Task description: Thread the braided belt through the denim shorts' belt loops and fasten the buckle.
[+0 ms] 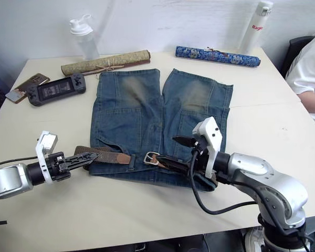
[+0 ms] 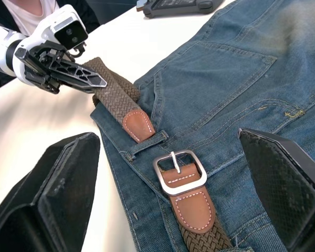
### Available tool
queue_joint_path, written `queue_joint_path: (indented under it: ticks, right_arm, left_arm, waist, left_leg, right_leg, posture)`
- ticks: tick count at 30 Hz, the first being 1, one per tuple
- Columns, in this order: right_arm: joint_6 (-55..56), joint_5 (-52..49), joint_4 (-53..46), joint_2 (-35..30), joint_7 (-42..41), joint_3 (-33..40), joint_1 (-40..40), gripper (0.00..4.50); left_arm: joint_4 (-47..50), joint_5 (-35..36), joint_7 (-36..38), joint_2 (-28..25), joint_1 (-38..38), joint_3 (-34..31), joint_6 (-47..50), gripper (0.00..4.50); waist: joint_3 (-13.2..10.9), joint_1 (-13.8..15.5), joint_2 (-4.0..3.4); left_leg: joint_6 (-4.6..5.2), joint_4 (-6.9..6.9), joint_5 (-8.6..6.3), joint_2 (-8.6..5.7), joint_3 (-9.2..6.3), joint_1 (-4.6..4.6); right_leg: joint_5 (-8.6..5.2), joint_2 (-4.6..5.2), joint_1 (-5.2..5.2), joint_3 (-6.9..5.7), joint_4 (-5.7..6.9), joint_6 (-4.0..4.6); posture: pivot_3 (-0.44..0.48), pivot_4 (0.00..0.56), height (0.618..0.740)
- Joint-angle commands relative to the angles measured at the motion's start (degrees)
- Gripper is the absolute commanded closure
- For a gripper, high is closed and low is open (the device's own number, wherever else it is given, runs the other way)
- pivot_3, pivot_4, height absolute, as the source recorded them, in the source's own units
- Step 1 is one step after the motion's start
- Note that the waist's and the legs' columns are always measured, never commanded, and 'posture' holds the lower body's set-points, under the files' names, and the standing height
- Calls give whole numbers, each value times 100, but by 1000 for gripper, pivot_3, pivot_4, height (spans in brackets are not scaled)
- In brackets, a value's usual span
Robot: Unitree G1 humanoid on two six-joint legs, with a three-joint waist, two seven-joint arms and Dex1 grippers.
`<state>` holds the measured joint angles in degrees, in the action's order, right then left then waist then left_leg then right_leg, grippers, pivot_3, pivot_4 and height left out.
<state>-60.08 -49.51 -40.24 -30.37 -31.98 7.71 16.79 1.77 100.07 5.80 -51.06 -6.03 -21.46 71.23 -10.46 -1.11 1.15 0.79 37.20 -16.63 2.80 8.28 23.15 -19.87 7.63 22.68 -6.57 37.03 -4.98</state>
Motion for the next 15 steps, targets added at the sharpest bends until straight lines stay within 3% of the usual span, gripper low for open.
queue_joint_path:
  ticks: [1,7,15]
  right_arm:
    - [96,-237,-183,107,217,-40,-13,44]
    - [138,-328,-168,126,363,-169,-33,44]
    - [210,-454,-130,216,494,-310,-18,44]
  left_arm:
    - [475,463,-673,-229,148,120,-86,4500]
    - [724,1139,-1343,-432,198,169,-470,4500]
    - [881,1293,-1387,-788,524,98,-591,4500]
  waist:
    - [0,-43,0]
    - [0,-44,1]
    - [-1,-49,0]
  left_leg:
    - [0,0,0,0,0,0]
    - [0,1,0,0,0,0]
    - [0,0,0,0,1,0]
  right_leg:
    - [0,0,0,0,0,0]
    - [0,2,-1,2,0,0]
    - [0,-1,0,3,-1,0]
  posture:
    - [0,150,717]
    - [0,150,717]
    - [0,150,717]
